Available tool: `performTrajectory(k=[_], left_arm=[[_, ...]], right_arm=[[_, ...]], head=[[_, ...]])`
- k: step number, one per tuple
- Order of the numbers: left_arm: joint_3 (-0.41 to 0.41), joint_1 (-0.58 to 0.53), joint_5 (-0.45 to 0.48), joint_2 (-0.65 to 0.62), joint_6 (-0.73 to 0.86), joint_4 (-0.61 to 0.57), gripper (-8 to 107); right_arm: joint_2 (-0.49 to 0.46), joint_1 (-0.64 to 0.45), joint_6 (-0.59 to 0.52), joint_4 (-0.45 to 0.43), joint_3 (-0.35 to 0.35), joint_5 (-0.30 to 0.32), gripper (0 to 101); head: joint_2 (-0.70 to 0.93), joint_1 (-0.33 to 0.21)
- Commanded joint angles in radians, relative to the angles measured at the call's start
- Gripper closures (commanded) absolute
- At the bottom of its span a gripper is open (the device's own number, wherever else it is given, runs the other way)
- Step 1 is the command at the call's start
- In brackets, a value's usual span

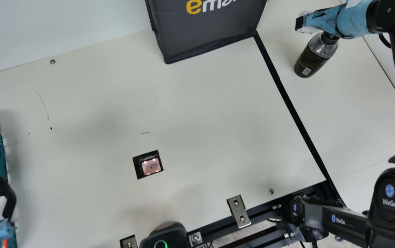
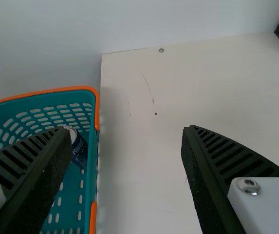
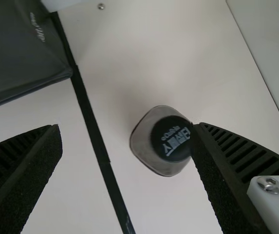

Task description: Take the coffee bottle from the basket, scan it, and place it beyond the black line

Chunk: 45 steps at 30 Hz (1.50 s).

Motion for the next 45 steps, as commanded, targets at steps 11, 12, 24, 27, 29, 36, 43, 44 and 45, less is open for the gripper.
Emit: performTrajectory(k=[11, 12, 24, 27, 29, 36, 43, 44, 45], left_arm=[[0.0, 0.0, 0.0, 0.0, 0.0, 0.0, 9], [0.0, 0.0, 0.0, 0.0, 0.0, 0.0, 9], [0.0, 0.0, 0.0, 0.0, 0.0, 0.0, 9], [0.0, 0.0, 0.0, 0.0, 0.0, 0.0, 9], [0.0, 0.0, 0.0, 0.0, 0.0, 0.0, 9], [0.0, 0.0, 0.0, 0.0, 0.0, 0.0, 9], [0.0, 0.0, 0.0, 0.0, 0.0, 0.0, 9], [0.0, 0.0, 0.0, 0.0, 0.0, 0.0, 9], [0.0, 0.0, 0.0, 0.0, 0.0, 0.0, 9]], right_arm=[[-0.058, 0.108, 0.015, 0.013, 0.007, 0.011, 10], [-0.062, 0.119, 0.017, 0.012, 0.007, 0.01, 10], [-0.129, 0.245, 0.069, -0.007, 0.046, -0.005, 10], [-0.149, 0.272, 0.087, -0.012, 0.06, -0.008, 10], [-0.164, 0.29, 0.101, -0.017, 0.07, -0.01, 10], [-0.219, 0.341, 0.136, -0.029, 0.109, -0.011, 10], [-0.274, 0.382, 0.164, -0.041, 0.142, 0.001, 10], [-0.281, 0.388, 0.168, -0.043, 0.146, 0.003, 10], [-0.288, 0.393, 0.171, -0.045, 0.15, 0.005, 10]], head=[[-0.002, -0.017], [-0.002, -0.017], [-0.002, -0.017], [-0.002, -0.017], [-0.002, -0.017], [-0.002, -0.017], [-0.002, -0.017], [-0.002, -0.017], [-0.002, -0.017]])
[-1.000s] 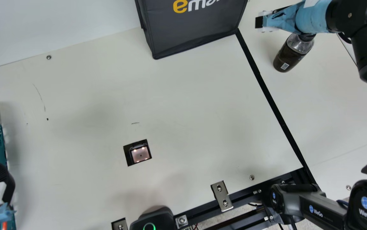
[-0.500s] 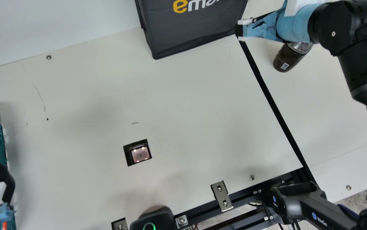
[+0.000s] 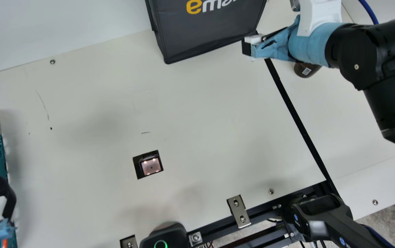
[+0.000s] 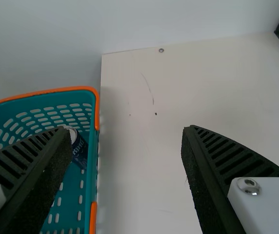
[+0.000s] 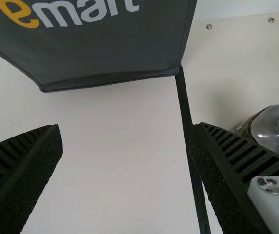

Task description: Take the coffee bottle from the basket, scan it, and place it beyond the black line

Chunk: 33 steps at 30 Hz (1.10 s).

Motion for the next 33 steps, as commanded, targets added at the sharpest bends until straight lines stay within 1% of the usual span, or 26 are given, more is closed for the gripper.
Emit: performTrajectory(k=[1, 11, 23, 33], left_arm=[[0.0, 0.0, 0.0, 0.0, 0.0, 0.0, 9], [0.0, 0.0, 0.0, 0.0, 0.0, 0.0, 9], [0.0, 0.0, 0.0, 0.0, 0.0, 0.0, 9], [-0.175, -0.042, 0.17, 0.039, -0.096, 0.053, 9]], right_arm=[[-0.013, 0.009, 0.007, -0.002, 0.006, 0.005, 10], [-0.077, 0.061, 0.043, -0.04, 0.032, 0.023, 10], [-0.129, 0.139, 0.114, -0.096, 0.044, 0.048, 10], [-0.302, 0.082, 0.005, -0.059, 0.04, 0.174, 10]], head=[[-0.002, -0.017], [-0.002, -0.017], [-0.002, -0.017], [0.231, -0.017]])
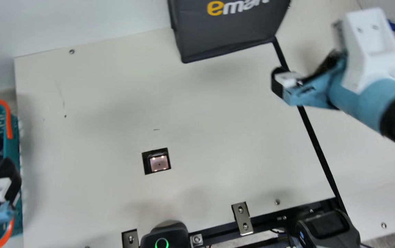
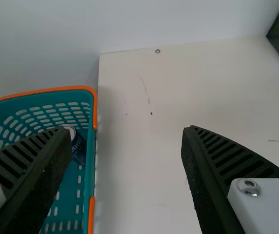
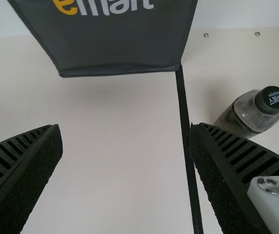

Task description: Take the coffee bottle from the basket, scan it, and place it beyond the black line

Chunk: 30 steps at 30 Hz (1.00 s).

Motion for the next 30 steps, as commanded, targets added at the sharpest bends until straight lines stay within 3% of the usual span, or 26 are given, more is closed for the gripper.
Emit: performTrajectory(k=[1, 9, 15, 16, 30], left_arm=[[-0.049, -0.007, 0.047, 0.005, -0.02, 0.008, 9], [-0.189, -0.04, 0.183, 0.037, -0.097, 0.05, 9], [-0.293, -0.065, 0.285, 0.06, -0.154, 0.082, 9], [-0.264, -0.061, 0.255, 0.057, -0.143, 0.076, 9], [-0.293, -0.064, 0.286, 0.059, -0.155, 0.081, 9]], right_arm=[[-0.05, -0.01, -0.023, 0.005, -0.001, 0.031, 10], [-0.19, -0.051, -0.104, 0.031, -0.005, 0.132, 10], [-0.196, -0.052, -0.105, 0.031, -0.005, 0.143, 10], [-0.196, -0.052, -0.105, 0.032, -0.005, 0.143, 10], [-0.196, -0.052, -0.105, 0.033, -0.005, 0.143, 10]], head=[[0.094, -0.017], [0.187, -0.017], [0.187, -0.017], [0.187, -0.017], [0.187, -0.017]])
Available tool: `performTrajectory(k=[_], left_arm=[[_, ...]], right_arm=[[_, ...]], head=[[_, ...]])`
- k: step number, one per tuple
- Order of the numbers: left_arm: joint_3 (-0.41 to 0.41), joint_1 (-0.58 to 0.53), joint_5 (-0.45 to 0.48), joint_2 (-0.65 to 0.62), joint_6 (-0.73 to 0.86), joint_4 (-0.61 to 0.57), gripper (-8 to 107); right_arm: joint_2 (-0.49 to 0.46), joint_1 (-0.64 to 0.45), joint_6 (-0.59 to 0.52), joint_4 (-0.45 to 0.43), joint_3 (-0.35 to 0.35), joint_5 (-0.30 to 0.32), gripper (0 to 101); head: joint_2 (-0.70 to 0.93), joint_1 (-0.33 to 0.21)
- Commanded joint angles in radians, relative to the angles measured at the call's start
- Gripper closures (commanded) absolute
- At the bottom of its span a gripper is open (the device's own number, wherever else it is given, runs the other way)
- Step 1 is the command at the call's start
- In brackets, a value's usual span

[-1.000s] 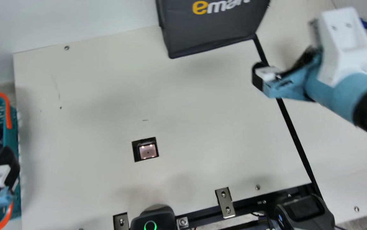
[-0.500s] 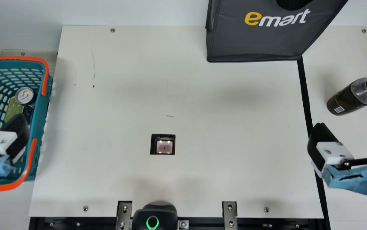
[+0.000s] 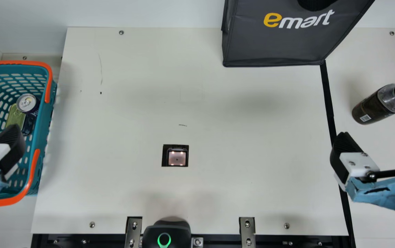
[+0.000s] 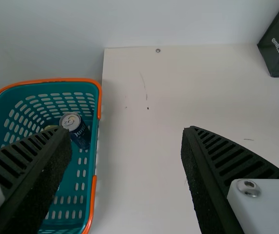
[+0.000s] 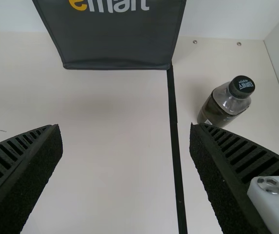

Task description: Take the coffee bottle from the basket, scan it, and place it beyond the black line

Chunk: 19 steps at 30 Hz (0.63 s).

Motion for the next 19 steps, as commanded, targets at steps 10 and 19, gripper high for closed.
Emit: performTrajectory(k=[10, 19], left_arm=[[0.0, 0.0, 0.0, 0.0, 0.0, 0.0, 9], [0.0, 0.0, 0.0, 0.0, 0.0, 0.0, 9]], right_arm=[[0.0, 0.0, 0.0, 0.0, 0.0, 0.0, 10], [0.0, 0.0, 0.0, 0.0, 0.0, 0.0, 10]], head=[[0.003, -0.017], [0.003, -0.017]])
